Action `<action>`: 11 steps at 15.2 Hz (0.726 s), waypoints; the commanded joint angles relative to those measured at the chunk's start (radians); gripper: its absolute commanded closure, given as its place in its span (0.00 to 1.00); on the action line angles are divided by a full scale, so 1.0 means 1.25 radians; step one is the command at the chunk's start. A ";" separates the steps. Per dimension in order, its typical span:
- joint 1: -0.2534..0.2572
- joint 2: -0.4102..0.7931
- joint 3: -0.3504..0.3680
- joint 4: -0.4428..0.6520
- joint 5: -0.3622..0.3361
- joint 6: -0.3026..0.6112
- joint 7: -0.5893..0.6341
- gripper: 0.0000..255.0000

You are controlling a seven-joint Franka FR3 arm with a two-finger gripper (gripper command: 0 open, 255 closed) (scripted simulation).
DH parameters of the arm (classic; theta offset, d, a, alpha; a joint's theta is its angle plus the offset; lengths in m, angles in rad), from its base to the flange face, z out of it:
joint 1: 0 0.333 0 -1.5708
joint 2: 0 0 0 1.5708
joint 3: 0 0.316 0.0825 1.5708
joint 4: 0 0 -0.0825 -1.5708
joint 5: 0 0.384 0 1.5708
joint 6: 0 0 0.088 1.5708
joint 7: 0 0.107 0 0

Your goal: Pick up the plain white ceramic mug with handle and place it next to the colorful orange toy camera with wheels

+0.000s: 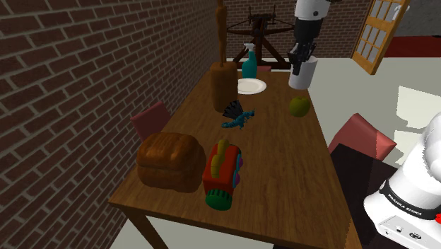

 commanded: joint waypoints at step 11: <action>0.083 -0.122 0.173 -0.086 0.084 -0.041 0.218 1.00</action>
